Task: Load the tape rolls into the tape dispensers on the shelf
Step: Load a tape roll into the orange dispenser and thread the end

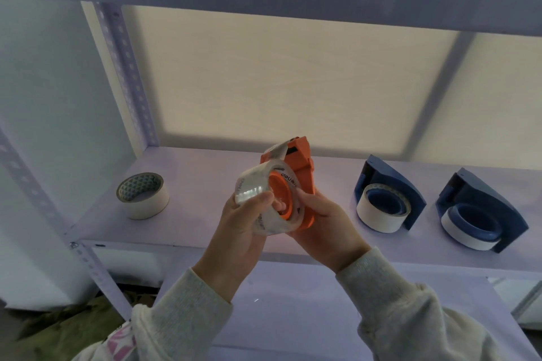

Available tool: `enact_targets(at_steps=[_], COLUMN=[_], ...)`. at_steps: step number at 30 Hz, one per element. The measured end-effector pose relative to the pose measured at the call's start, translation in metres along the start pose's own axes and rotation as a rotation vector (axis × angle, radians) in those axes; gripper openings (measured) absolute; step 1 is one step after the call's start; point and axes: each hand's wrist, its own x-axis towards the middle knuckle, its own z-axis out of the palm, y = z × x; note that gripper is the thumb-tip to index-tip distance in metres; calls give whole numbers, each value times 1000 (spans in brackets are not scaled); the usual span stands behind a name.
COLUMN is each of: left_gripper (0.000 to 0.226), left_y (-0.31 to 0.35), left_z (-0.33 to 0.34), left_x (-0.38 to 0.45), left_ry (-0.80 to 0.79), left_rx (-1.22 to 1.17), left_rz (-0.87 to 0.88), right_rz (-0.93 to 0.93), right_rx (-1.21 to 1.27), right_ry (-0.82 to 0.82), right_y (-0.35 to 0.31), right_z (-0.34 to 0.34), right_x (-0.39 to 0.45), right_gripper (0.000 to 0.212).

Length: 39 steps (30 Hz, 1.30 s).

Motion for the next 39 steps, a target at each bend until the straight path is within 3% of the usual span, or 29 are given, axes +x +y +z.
enact_targets(at_steps=[5, 7, 12, 17, 20, 22, 25, 28, 35, 39], left_gripper=[13, 28, 74, 38, 30, 26, 32, 56, 66, 53], left_y=[-9, -13, -23, -30, -40, -43, -36, -31, -21, -10], left_z=[-7, -15, -30, -39, -49, -53, -56, -62, -65, -75], left_x=[6, 11, 19, 22, 21, 21, 25, 30, 39, 45], left_ry=[-19, 6, 236, 209, 215, 223, 210, 206, 109, 80], left_rx=[26, 132, 401, 480, 624, 717, 888, 1112, 1144, 1443], left_rz=[4, -36, -185, -254, -282, -292, -317, -346, -421, -226], right_rz=[-29, -42, -79, -48, -17, 16, 61, 106, 161, 141], right_rx=[-171, -209, -336, -356, -346, -353, -345, -363, -509, -765], right_ry=[138, 221, 403, 529, 578, 586, 597, 602, 639, 649], right_y=[-1, -2, -9, 2, 7, 8, 9, 12, 13, 2], right_z=[-2, -3, -1, -5, -8, -11, -15, -14, -17, -11], right_x=[2, 4, 11, 23, 35, 43, 51, 57, 60, 50], right_gripper=[38, 34, 32, 34, 40, 32, 27, 48, 65, 70])
